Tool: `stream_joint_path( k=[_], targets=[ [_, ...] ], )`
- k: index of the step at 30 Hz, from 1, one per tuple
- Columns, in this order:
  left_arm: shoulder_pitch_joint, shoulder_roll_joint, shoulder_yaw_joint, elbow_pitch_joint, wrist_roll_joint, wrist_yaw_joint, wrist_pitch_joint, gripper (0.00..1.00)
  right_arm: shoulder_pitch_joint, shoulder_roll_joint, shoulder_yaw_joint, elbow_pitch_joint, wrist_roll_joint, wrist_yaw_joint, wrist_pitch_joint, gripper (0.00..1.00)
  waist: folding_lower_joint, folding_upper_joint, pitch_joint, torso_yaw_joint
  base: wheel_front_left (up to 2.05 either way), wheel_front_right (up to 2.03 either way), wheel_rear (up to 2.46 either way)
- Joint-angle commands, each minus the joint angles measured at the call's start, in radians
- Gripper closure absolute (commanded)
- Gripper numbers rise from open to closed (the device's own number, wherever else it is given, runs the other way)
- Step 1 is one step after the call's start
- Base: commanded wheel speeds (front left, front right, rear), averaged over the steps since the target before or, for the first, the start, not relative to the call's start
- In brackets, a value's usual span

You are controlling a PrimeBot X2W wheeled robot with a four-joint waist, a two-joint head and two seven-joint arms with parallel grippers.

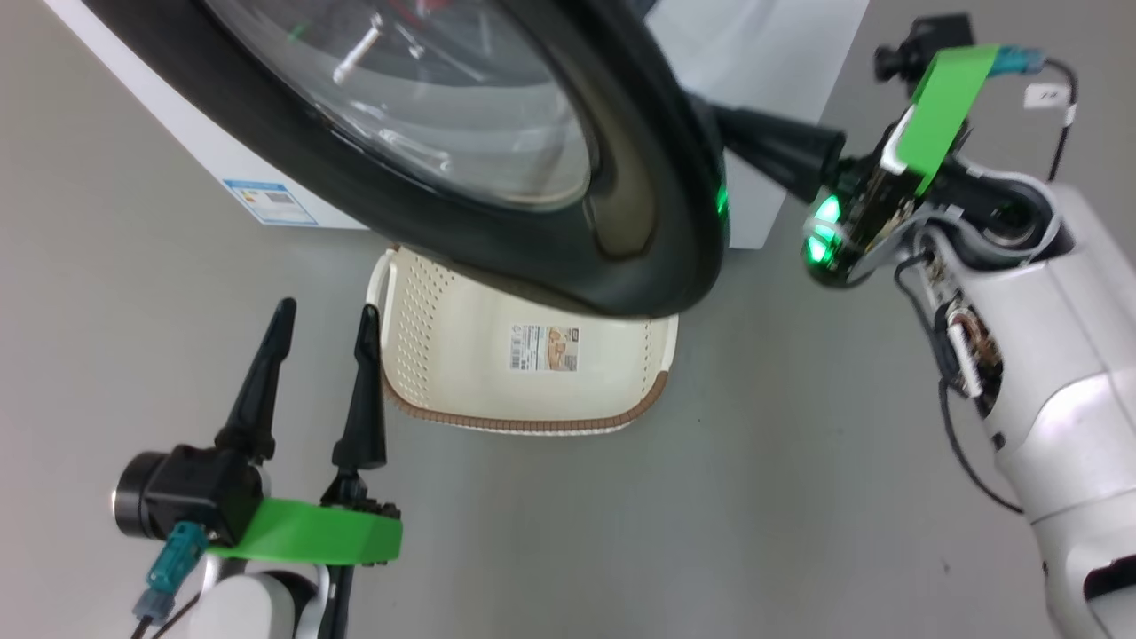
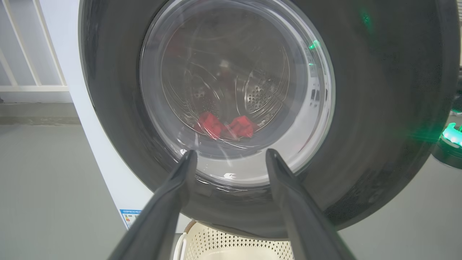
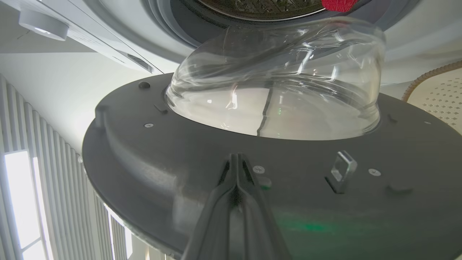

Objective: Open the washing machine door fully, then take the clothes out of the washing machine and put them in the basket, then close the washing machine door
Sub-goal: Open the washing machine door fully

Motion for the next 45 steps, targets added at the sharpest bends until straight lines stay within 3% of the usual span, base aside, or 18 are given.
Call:
stream_joint_path(
  k=[1, 19, 32, 45],
  targets=[
    [0.022, 0.018, 0.037, -0.016, -0.007, 0.009, -0.008, 0.0, 0.033, 0.035, 0.019, -0.03, -0.011, 0.008, 0.018, 1.0, 0.0, 0.0, -0.035, 0.015, 0.0, 0.0, 0.0],
    [0.106, 0.018, 0.065, -0.002, -0.014, 0.027, -0.008, 0.0, 0.198, 0.07, 0.14, -0.071, 0.058, 0.008, 0.026, 1.0, 0.0, 0.0, -0.182, 0.116, 0.0, 0.0, 0.0],
    [0.155, 0.018, 0.079, 0.026, -0.007, 0.012, -0.008, 0.0, 0.25, 0.071, 0.33, -0.122, 0.157, 0.008, -0.068, 1.0, 0.0, 0.0, -0.267, 0.209, 0.0, 0.0, 0.0],
    [0.162, 0.018, 0.051, 0.071, -0.011, -0.003, -0.008, 0.0, 0.279, 0.071, 0.429, -0.156, 0.189, 0.008, -0.15, 1.0, 0.0, 0.0, -0.309, 0.317, 0.0, 0.0, 0.0]
  ],
)
